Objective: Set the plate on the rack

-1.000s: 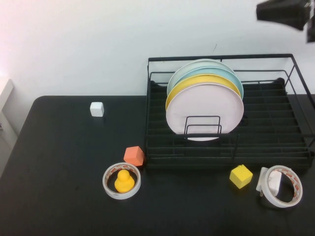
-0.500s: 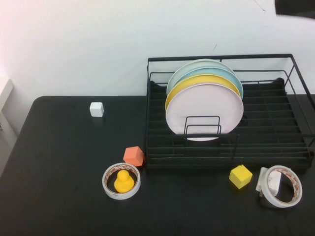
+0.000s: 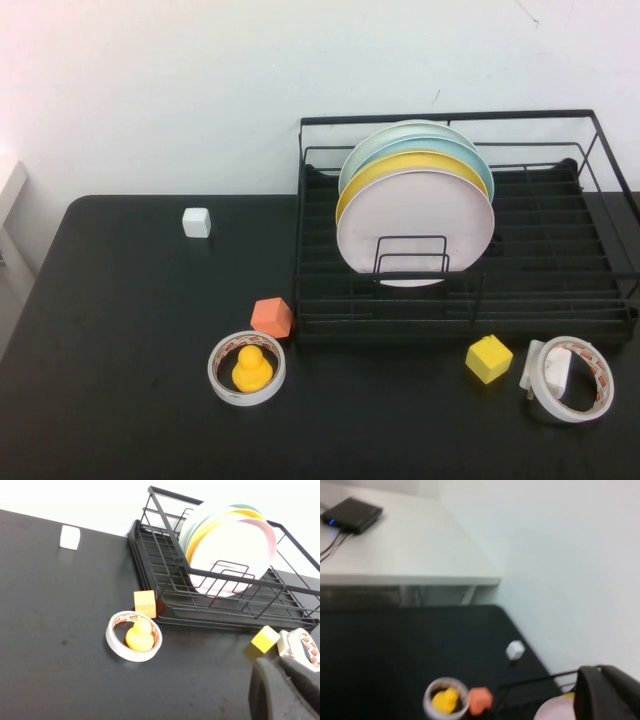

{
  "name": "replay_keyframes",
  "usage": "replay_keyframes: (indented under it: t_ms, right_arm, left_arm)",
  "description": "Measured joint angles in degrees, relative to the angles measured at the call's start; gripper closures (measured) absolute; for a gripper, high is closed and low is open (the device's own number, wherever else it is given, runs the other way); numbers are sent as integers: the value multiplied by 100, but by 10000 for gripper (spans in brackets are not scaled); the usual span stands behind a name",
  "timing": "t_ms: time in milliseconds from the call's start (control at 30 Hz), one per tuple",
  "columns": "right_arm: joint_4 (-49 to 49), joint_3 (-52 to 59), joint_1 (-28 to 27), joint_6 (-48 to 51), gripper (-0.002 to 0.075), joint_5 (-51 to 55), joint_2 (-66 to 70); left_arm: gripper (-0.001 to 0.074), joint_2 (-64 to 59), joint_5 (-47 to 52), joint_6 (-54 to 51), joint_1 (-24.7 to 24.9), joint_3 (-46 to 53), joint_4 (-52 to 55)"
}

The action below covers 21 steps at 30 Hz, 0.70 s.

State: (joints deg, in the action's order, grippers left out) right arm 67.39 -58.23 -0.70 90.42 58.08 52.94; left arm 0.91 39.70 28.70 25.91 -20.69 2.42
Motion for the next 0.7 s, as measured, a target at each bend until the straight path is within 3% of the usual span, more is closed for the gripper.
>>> replay_keyframes:
  t_ms: [233,467,700]
  right_arm:
    - [-835,204,0,0,720,1146,-365]
    - [-1411,204,0,-167,721,1240,-390]
    - [-1776,621,0,-787,722,-46,-877]
  left_arm:
    - [736,0,0,0,0,0,0]
    - [736,0,-39,0,0,13,0]
    - [736,0,-39,16,0,59,0]
